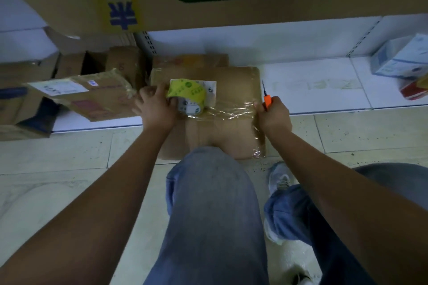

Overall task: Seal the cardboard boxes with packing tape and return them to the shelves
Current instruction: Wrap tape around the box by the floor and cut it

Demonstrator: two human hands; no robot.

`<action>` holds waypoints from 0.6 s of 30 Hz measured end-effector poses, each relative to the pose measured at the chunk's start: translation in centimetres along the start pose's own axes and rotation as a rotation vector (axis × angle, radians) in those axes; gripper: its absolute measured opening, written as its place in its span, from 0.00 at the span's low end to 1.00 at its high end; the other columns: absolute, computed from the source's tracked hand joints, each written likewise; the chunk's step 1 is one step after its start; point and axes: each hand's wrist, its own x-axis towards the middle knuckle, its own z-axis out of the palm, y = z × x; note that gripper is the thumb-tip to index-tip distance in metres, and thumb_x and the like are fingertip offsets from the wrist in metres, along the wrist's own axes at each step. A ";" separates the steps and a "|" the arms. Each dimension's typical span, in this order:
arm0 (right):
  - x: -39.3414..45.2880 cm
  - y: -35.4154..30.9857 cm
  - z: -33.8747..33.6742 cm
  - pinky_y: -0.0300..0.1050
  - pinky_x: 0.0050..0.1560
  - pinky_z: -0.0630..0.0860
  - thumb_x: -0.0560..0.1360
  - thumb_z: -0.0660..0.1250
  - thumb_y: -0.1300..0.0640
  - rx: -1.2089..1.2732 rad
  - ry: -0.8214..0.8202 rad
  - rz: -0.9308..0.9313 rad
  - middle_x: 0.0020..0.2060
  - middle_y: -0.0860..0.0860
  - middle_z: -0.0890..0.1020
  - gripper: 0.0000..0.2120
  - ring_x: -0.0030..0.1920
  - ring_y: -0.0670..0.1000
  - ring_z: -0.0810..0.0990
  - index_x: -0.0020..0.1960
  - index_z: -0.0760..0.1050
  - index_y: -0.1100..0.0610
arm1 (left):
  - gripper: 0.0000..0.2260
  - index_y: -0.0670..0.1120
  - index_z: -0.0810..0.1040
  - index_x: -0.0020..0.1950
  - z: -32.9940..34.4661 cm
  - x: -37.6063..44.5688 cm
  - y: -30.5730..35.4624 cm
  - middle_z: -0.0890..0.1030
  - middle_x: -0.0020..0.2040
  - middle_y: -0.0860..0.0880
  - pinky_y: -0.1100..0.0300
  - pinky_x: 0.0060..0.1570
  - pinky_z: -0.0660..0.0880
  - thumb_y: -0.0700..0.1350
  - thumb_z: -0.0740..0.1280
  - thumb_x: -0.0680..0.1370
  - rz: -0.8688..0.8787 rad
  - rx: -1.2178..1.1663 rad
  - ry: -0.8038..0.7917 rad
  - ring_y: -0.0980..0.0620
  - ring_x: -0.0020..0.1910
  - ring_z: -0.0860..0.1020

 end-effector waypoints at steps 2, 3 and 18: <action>-0.5 -0.6 0.5 0.49 0.44 0.67 0.81 0.63 0.47 -0.087 0.076 -0.064 0.56 0.56 0.74 0.16 0.53 0.60 0.77 0.60 0.70 0.58 | 0.21 0.51 0.69 0.72 0.8 0.6 -0.8 0.58 0.76 0.36 0.33 0.71 0.58 0.54 0.63 0.80 -0.156 -0.133 -0.123 0.30 0.72 0.61; -0.9 -0.8 0.7 0.49 0.43 0.66 0.81 0.63 0.49 -0.122 0.119 -0.099 0.59 0.57 0.73 0.15 0.53 0.60 0.77 0.61 0.70 0.59 | 0.21 0.52 0.68 0.72 1.1 0.6 -1.2 0.57 0.76 0.35 0.33 0.70 0.61 0.55 0.63 0.80 -0.166 -0.178 -0.174 0.28 0.71 0.62; -1.3 -2.0 2.6 0.49 0.38 0.67 0.82 0.60 0.49 -0.493 0.228 -0.405 0.54 0.55 0.78 0.15 0.54 0.57 0.74 0.62 0.72 0.57 | 0.26 0.59 0.56 0.79 1.5 -1.0 -1.8 0.43 0.79 0.36 0.36 0.74 0.56 0.55 0.59 0.82 -0.056 -0.164 -0.286 0.26 0.75 0.52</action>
